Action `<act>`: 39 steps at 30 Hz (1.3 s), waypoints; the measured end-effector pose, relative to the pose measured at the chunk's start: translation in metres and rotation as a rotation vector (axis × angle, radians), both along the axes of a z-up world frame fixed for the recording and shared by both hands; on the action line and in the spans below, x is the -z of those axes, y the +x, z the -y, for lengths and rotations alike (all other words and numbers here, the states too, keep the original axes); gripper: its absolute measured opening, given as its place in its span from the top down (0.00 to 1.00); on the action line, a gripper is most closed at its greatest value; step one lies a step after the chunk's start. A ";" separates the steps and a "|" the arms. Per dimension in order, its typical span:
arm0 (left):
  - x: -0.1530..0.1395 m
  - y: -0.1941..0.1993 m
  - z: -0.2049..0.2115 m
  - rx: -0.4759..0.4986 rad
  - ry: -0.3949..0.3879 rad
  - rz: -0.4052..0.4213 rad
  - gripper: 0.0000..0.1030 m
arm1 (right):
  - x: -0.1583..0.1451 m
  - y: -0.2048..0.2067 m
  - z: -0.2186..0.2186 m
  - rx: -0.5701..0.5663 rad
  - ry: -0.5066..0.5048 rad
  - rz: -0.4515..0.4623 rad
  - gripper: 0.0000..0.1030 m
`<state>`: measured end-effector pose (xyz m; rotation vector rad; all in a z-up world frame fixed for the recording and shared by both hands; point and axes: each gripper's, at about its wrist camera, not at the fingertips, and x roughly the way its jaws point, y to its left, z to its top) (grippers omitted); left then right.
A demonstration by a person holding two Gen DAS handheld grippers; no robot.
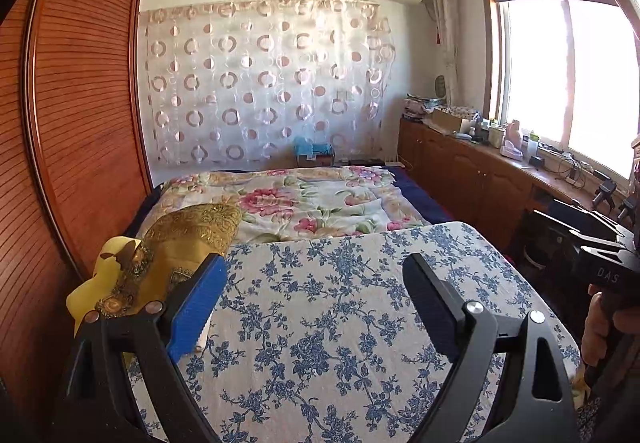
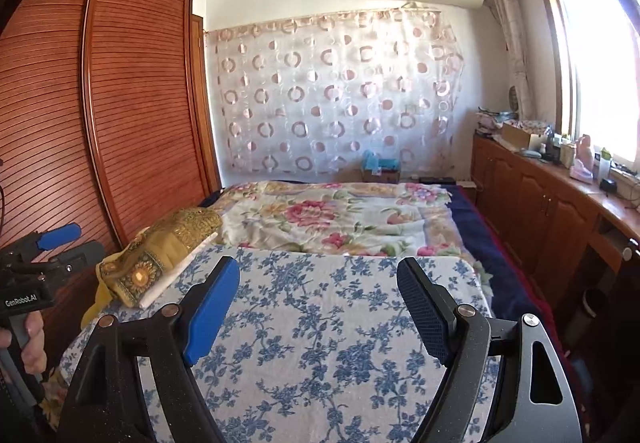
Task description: Fold small clothes
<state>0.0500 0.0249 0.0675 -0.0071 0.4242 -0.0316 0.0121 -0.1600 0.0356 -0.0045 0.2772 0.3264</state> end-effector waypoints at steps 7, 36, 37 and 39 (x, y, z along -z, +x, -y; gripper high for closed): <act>0.000 -0.001 0.005 0.002 0.003 0.005 0.12 | 0.004 0.002 -0.005 0.011 0.007 -0.002 0.20; 0.003 0.000 -0.002 -0.020 0.001 0.001 0.12 | 0.009 0.016 0.006 0.017 0.003 0.000 0.20; 0.004 0.000 -0.002 -0.021 0.001 0.001 0.12 | 0.010 0.015 0.006 0.017 0.004 0.000 0.20; 0.003 0.000 -0.002 -0.020 0.000 0.001 0.12 | 0.010 0.015 0.005 0.017 0.003 0.000 0.20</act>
